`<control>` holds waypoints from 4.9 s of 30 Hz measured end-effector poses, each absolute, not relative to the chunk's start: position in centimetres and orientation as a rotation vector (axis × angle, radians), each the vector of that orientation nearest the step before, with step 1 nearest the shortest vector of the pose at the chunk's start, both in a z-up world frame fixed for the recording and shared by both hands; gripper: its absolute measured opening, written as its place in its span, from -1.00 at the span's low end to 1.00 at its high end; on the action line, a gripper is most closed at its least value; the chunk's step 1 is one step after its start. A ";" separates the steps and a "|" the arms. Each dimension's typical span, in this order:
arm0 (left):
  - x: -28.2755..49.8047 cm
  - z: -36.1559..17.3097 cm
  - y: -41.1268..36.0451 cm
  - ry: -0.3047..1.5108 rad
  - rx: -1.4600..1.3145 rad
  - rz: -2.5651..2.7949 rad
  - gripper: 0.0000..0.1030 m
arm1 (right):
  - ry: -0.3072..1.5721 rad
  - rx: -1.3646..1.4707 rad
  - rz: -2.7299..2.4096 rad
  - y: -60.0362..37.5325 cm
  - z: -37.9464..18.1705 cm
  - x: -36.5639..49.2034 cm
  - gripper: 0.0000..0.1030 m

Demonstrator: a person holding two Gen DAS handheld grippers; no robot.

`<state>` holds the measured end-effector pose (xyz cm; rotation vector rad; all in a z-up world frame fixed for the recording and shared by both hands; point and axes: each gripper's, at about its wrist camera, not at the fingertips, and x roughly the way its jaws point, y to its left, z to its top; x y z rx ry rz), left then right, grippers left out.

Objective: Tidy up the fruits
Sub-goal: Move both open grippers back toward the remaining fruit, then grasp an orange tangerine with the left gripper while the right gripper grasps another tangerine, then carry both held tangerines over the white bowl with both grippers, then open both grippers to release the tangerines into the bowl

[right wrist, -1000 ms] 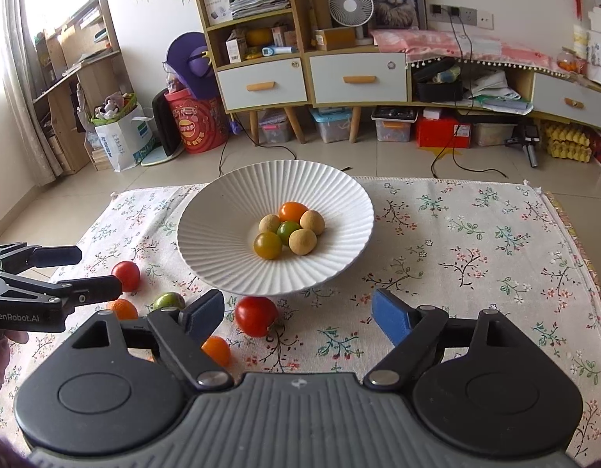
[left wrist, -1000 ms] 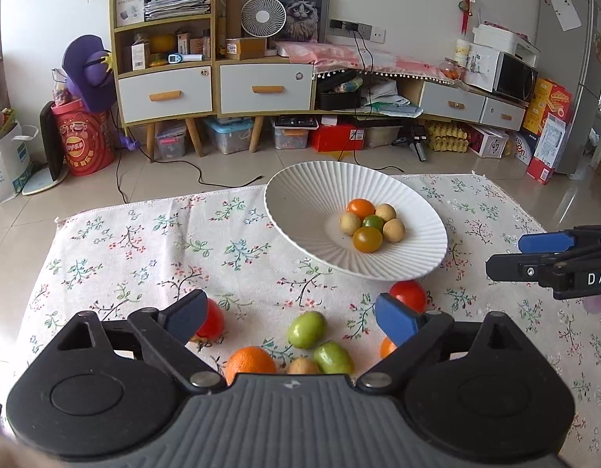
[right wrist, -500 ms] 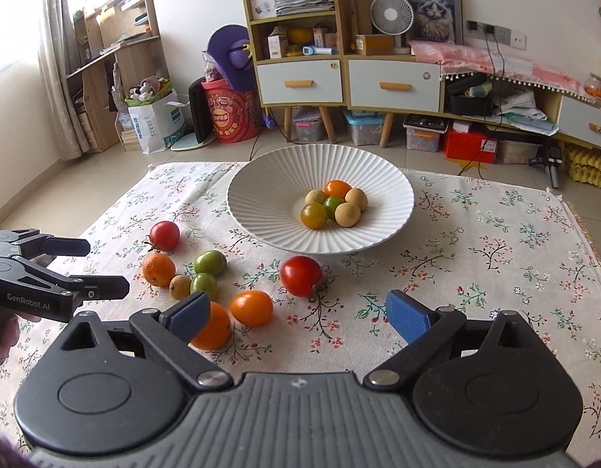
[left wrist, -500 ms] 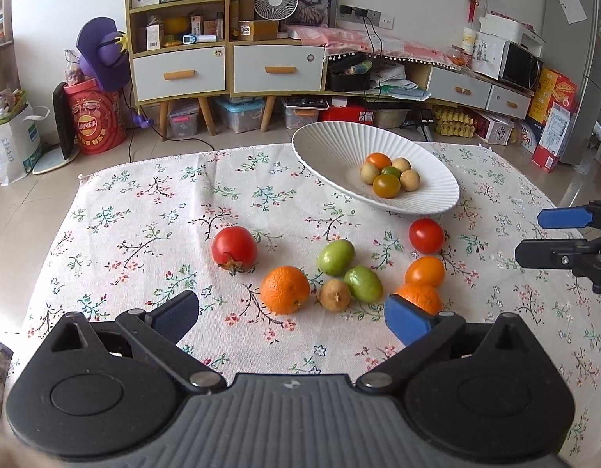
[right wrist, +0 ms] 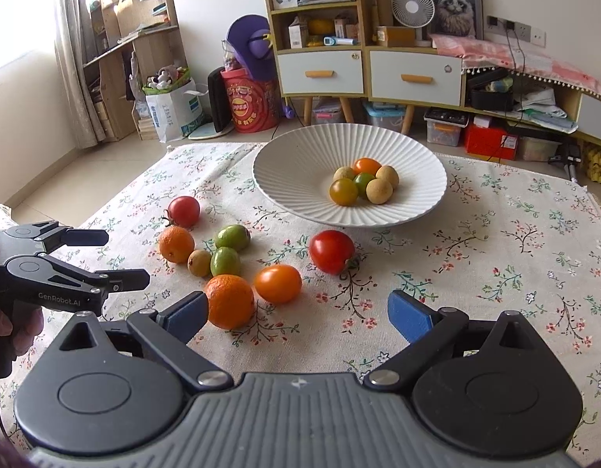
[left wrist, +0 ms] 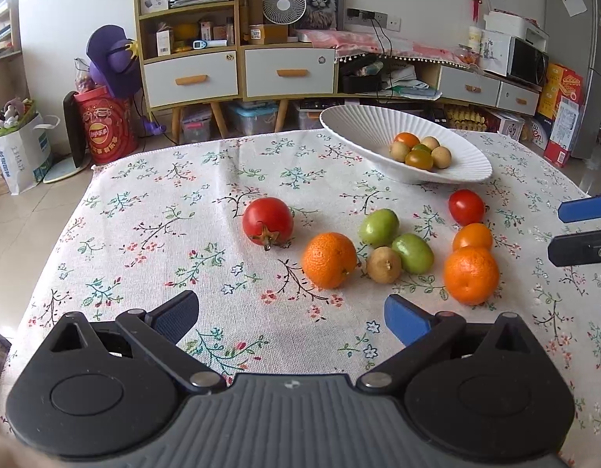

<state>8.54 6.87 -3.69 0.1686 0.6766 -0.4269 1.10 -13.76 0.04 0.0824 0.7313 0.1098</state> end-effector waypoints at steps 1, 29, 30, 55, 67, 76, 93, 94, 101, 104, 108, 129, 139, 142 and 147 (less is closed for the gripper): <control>8.8 -4.0 7.0 0.679 0.163 -0.424 0.90 | 0.741 0.080 0.112 -13.6 -0.2 1.2 0.86; 10.9 -4.3 5.7 0.703 0.053 -0.514 -0.24 | 0.835 0.172 0.228 -13.2 -0.9 2.3 -0.03; 10.9 -4.3 5.6 0.704 0.055 -0.516 -0.32 | 0.838 0.176 0.237 -13.0 -0.9 2.3 -0.03; 10.9 -3.9 6.0 0.751 0.047 -0.508 -0.42 | 0.837 0.140 0.237 -10.4 -1.3 4.2 -0.33; 10.9 -3.6 5.9 0.760 0.032 -0.511 -0.43 | 0.798 0.151 0.235 -10.6 0.0 4.4 -0.33; 10.8 -3.0 5.7 0.753 0.018 -0.523 -0.43 | 0.766 0.170 0.217 -11.4 1.0 4.5 -0.33; 11.2 -0.1 3.7 0.700 -0.037 -0.561 -0.43 | 0.669 0.225 0.092 -15.5 3.0 6.3 -0.33; 11.3 0.1 3.4 0.694 -0.039 -0.562 -0.43 | 0.666 0.228 0.079 -15.8 3.0 6.5 -0.33; 12.9 0.9 0.6 0.656 0.004 -0.576 -0.43 | 0.676 0.240 0.005 -18.1 2.1 8.1 -0.33; 14.2 0.7 -0.8 0.657 0.037 -0.589 -0.43 | 0.686 0.221 -0.003 -18.5 1.8 8.7 -0.33; 15.5 0.0 -2.6 0.659 0.092 -0.611 -0.43 | 0.692 0.195 -0.003 -19.0 1.5 9.3 -0.33; 17.7 -1.9 -4.5 0.653 0.168 -0.628 -0.42 | 0.720 0.097 0.054 -19.1 0.1 9.9 -0.33; 17.6 -1.1 -4.2 0.649 0.156 -0.618 -0.20 | 0.713 0.097 0.061 -19.3 0.5 9.6 -0.12; 17.2 -0.7 -4.0 0.648 0.160 -0.614 -0.04 | 0.704 0.106 0.059 -19.4 0.9 9.3 -0.02; 16.3 -0.1 -3.4 0.639 0.174 -0.599 0.22 | 0.688 0.122 0.054 -19.6 1.6 8.7 0.17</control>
